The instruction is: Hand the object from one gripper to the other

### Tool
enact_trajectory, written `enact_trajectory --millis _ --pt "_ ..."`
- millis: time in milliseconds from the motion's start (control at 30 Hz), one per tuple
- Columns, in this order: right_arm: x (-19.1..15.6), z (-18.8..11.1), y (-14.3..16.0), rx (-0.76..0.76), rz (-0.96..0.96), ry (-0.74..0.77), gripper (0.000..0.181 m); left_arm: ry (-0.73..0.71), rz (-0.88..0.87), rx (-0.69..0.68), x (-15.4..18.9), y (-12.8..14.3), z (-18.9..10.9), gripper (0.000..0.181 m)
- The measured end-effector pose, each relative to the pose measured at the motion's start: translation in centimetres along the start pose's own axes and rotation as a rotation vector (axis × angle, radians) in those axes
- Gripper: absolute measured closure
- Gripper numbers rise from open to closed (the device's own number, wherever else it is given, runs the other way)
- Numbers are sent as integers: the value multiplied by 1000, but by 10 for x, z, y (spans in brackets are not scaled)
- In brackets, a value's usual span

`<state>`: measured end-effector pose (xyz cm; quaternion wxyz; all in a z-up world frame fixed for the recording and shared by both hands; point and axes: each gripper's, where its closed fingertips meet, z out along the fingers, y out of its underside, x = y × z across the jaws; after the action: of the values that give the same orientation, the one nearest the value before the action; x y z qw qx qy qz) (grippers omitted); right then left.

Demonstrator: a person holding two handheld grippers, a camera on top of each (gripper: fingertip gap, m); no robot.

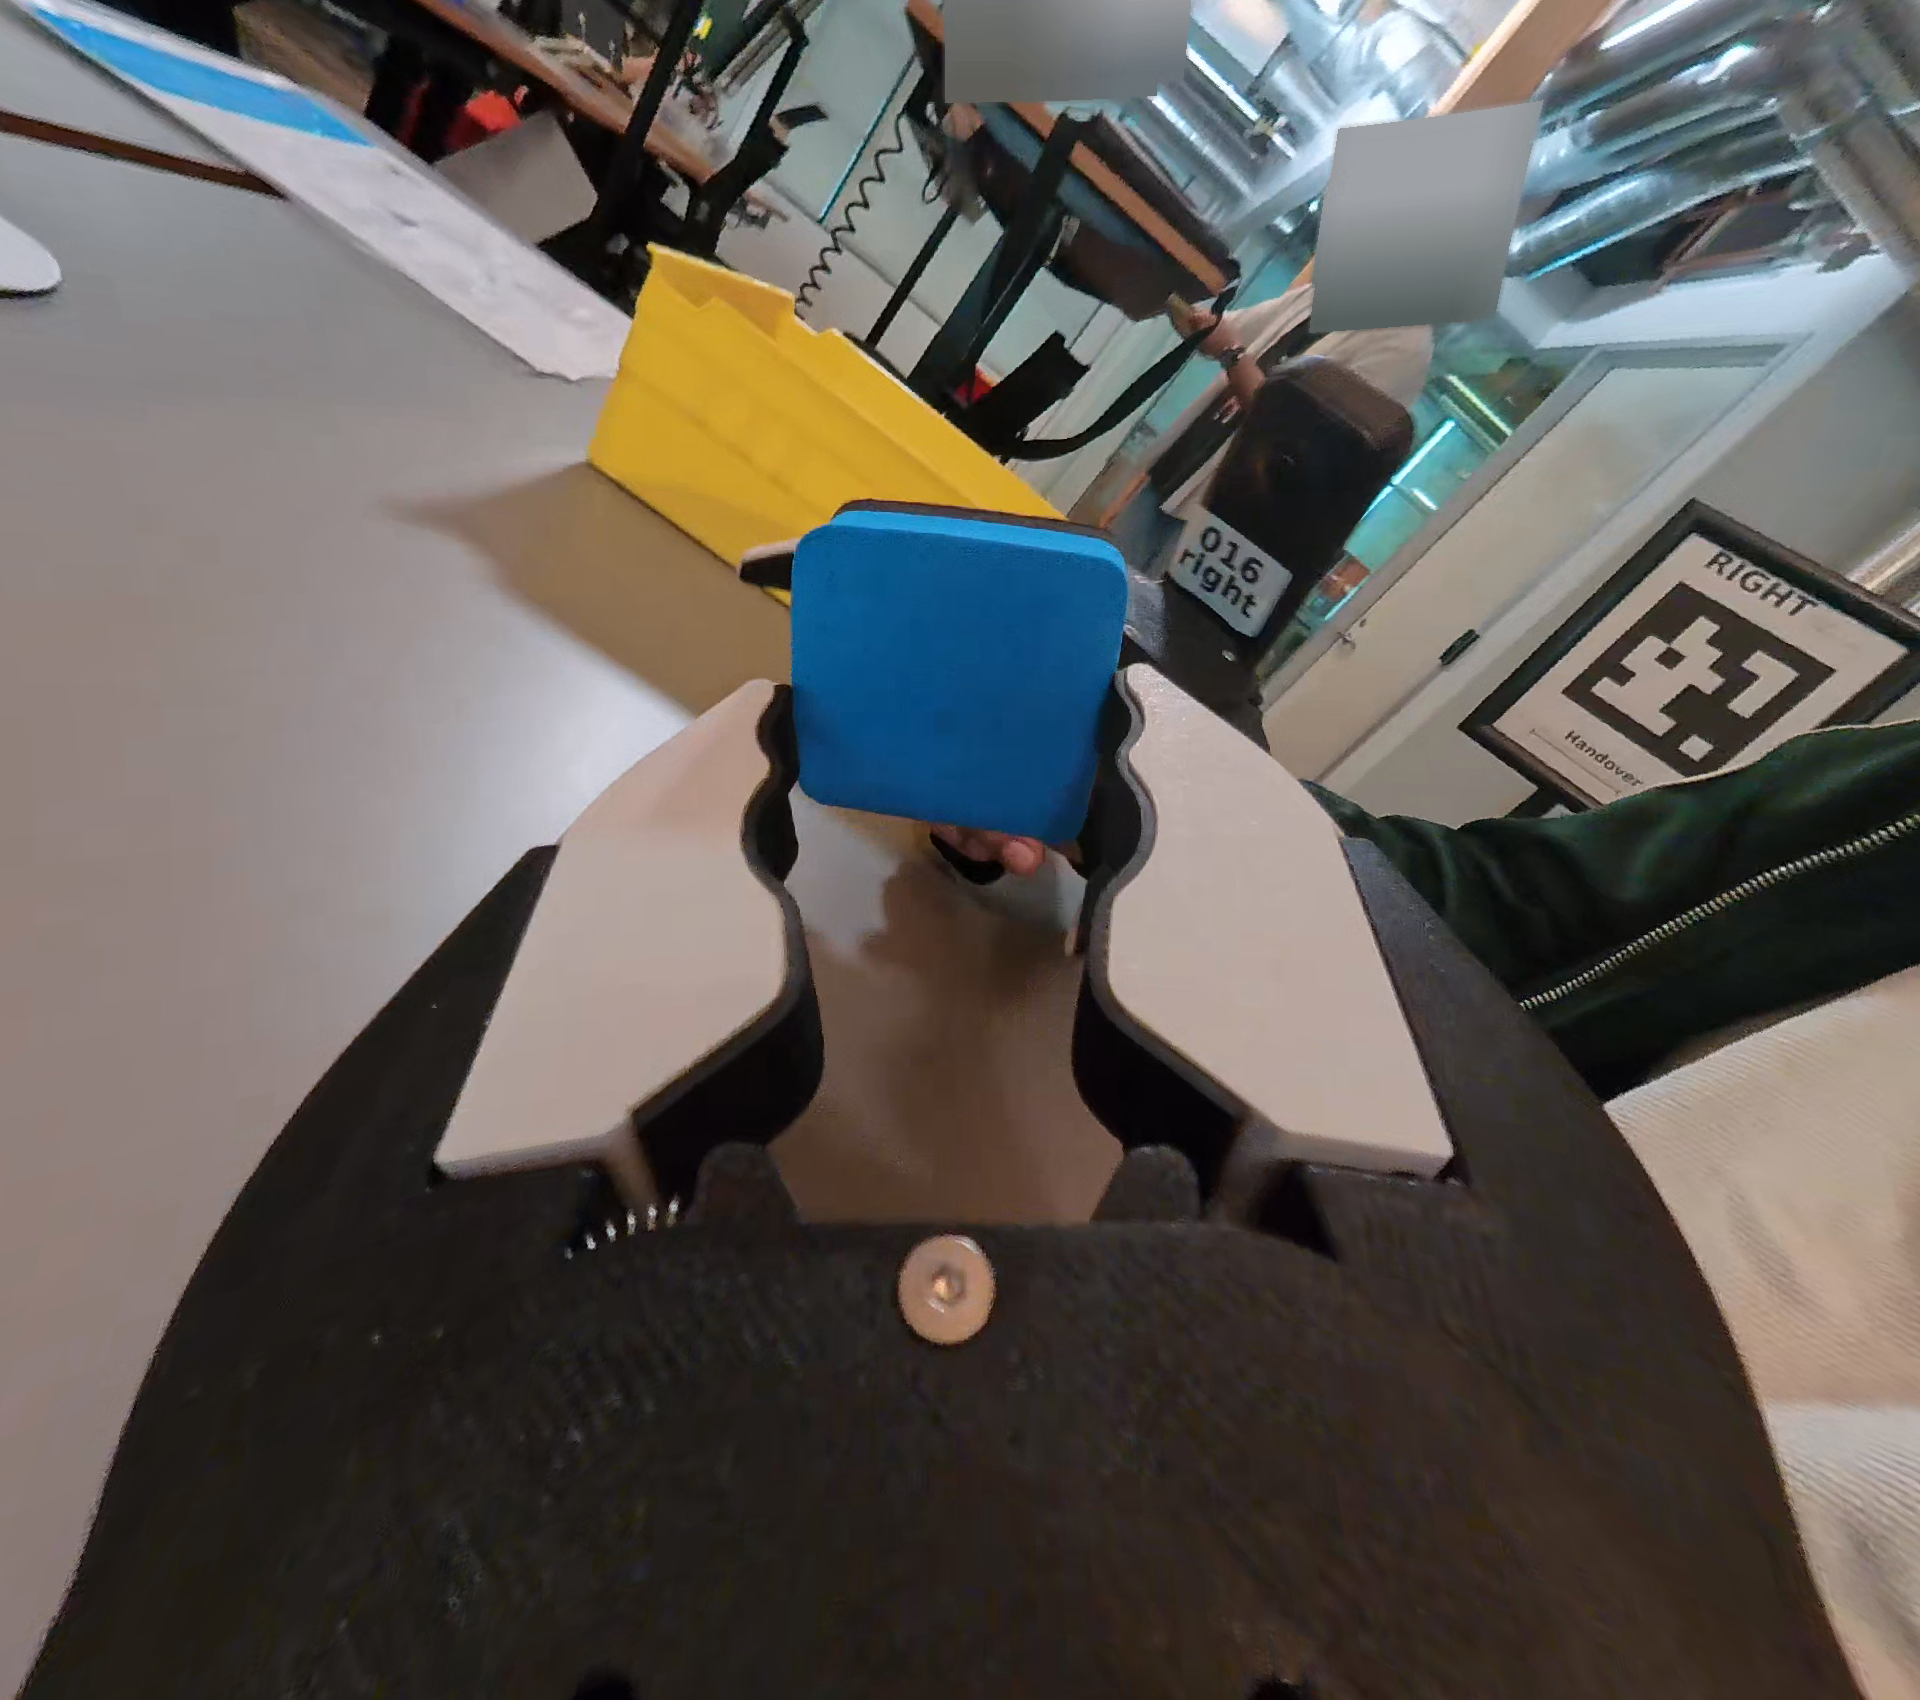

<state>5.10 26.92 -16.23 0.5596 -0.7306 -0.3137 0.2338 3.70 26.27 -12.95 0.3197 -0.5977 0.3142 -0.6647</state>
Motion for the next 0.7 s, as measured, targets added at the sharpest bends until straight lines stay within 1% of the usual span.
enact_trajectory --millis 33,100,133,167,200,267,333,433,567,600,667,700 --pt "-3 -3 -5 34 52 -38 64 11 4 4 1 -1 -1 123" --pt "-6 -9 -15 89 149 -104 92 30 31 10 5 -3 -1 123" --pt "-8 -13 -21 129 195 -143 100 31 59 4 7 -2 0 123" --pt "-9 -17 -27 163 244 -177 104 33 96 -9 9 -1 1 123" --pt "-11 -21 -34 202 285 -216 102 43 144 -23 12 1 2 123" --pt "-14 -29 -47 293 329 -287 92 55 243 -56 19 7 6 123" --pt "-19 -33 -54 330 312 -320 88 79 307 -63 27 10 9 123" --pt "-28 -35 -55 320 227 -334 96 121 304 -76 35 15 14 123" --pt "-36 -31 -51 289 148 -329 105 142 302 -121 39 26 19 123" --pt "-37 -30 -50 283 136 -329 109 148 306 -133 40 28 21 123" --pt "-40 -32 -50 281 119 -349 123 144 316 -150 40 32 23 123" --pt "-41 -32 -50 279 122 -349 124 147 310 -143 41 31 23 123"
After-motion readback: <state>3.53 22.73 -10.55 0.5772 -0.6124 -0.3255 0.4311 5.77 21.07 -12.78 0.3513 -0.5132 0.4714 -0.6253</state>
